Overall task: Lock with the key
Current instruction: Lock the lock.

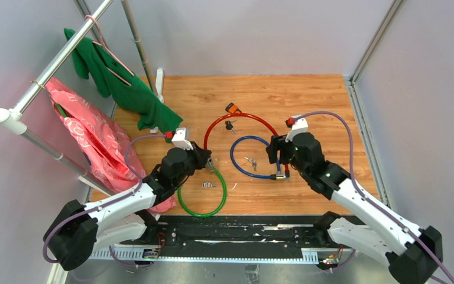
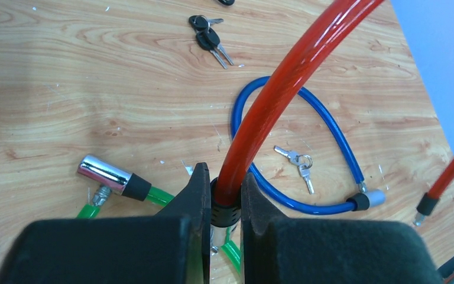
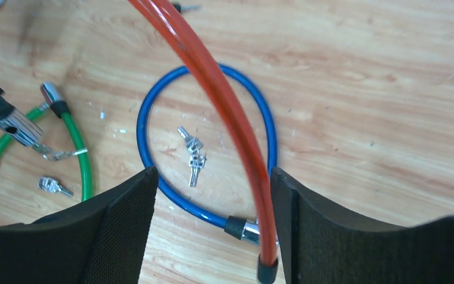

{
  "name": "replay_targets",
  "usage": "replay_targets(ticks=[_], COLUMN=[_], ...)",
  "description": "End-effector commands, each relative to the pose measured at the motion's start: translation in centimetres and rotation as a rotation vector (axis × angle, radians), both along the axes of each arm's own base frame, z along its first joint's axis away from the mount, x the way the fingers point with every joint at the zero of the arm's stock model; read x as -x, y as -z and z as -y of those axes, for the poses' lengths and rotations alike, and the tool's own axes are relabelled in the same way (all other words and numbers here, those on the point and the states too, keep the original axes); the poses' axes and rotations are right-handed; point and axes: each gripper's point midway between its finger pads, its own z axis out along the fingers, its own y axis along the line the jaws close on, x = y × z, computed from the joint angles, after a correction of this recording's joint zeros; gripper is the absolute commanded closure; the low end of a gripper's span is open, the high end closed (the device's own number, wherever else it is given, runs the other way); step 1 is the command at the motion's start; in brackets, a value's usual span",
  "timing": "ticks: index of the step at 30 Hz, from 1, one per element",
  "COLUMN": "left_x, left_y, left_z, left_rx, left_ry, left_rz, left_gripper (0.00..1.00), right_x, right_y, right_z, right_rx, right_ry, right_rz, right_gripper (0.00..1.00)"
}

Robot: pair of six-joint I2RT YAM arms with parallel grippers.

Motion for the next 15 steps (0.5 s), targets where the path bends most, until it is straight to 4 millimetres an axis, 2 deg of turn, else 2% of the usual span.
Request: replay_targets(ticks=[1,6,8,12,15], left_x=[-0.8,-0.7,-0.7,-0.7,-0.7], left_y=[-2.3,-2.2,-2.4,-2.7,-2.7], left_z=[0.1,0.2,0.2,0.2,0.3], left_rx=[0.056,0.046,0.041,0.034,0.034], left_ry=[-0.021,-0.007,-0.003,0.002,0.005], left_rz=[0.079,0.079,0.086,0.097,0.097], left_gripper=[1.00,1.00,1.00,1.00,1.00], right_x=[0.4,0.4,0.6,1.3,1.5], right_y=[-1.7,-2.7,-3.2,-4.5,-4.3], right_z=[2.3,2.2,1.5,-2.1,-4.8], right_rx=[0.076,0.130,0.119,0.047,-0.012], right_ry=[0.074,0.041,-0.005,-0.188,-0.268], right_rz=[0.123,0.186,0.200,0.246,0.250], right_gripper=[0.27,0.26,0.26,0.27,0.28])
